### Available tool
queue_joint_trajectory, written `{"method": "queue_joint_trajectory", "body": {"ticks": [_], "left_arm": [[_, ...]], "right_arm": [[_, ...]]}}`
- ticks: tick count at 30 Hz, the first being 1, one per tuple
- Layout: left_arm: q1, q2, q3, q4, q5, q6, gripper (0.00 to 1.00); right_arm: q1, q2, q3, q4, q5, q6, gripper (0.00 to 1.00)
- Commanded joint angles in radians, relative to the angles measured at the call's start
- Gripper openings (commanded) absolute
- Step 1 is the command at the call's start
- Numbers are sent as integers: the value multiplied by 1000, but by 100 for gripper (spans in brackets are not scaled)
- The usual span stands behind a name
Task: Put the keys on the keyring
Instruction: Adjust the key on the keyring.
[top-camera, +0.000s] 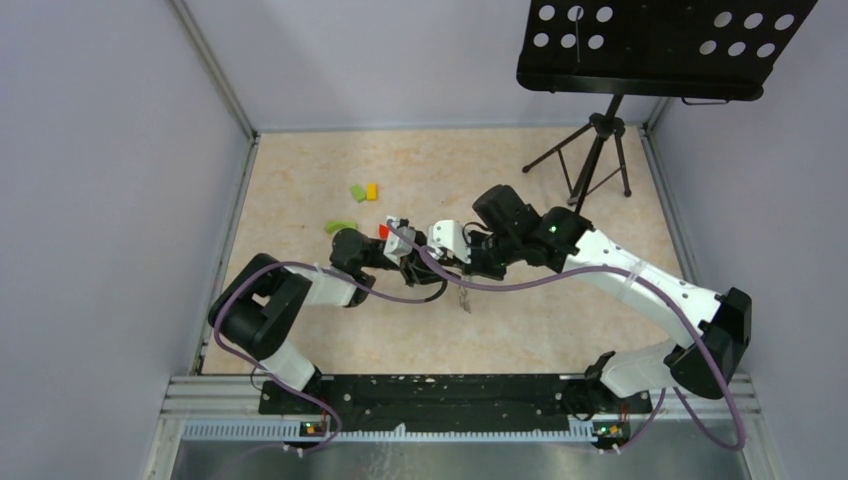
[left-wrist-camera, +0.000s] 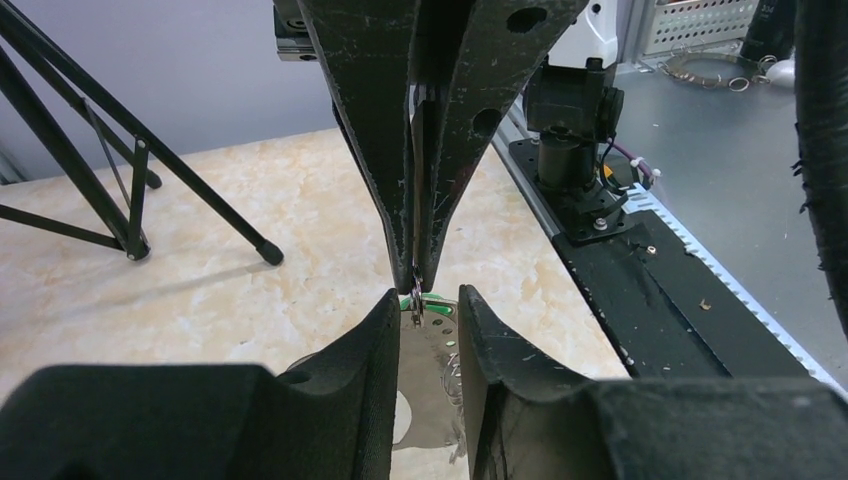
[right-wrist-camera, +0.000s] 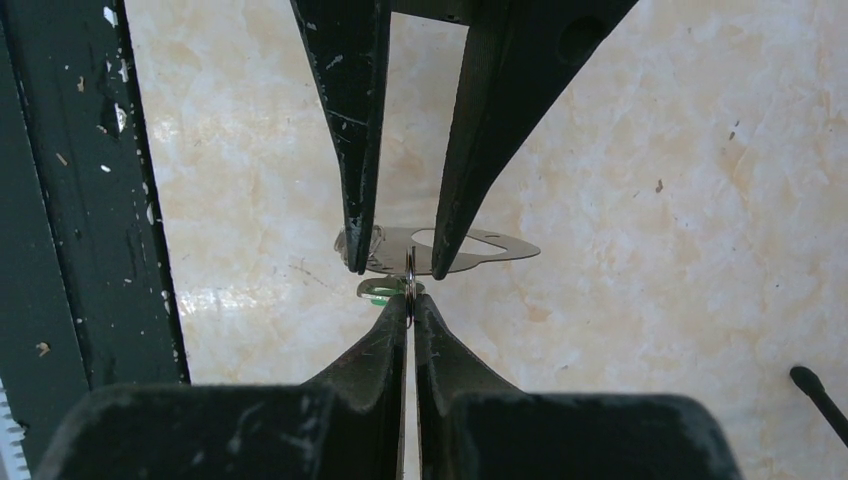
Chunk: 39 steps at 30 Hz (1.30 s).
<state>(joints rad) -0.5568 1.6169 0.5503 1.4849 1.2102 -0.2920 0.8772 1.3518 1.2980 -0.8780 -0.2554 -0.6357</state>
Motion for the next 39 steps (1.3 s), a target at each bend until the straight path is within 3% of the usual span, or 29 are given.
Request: {"method": "queue_joint_trajectory", "body": {"ticks": [1, 16, 22, 25, 33, 39], "left_arm": [[0, -6, 27, -32, -17, 25, 31], [-2, -19, 52, -90, -19, 34, 22], [-3, -23, 56, -102, -13, 34, 11], [-2, -29, 56, -114, -6, 36, 0], [-2, -72, 55, -121, 46, -6, 0], [0, -100, 55, -110, 57, -77, 0]], "right_arm": [[14, -14, 18, 51, -20, 17, 0], [14, -17, 3, 60, -28, 25, 0], [15, -19, -3, 63, -30, 27, 0], [15, -19, -8, 66, -29, 28, 0], [12, -69, -77, 143, -4, 55, 0], [-26, -119, -121, 197, -58, 76, 24]]}}
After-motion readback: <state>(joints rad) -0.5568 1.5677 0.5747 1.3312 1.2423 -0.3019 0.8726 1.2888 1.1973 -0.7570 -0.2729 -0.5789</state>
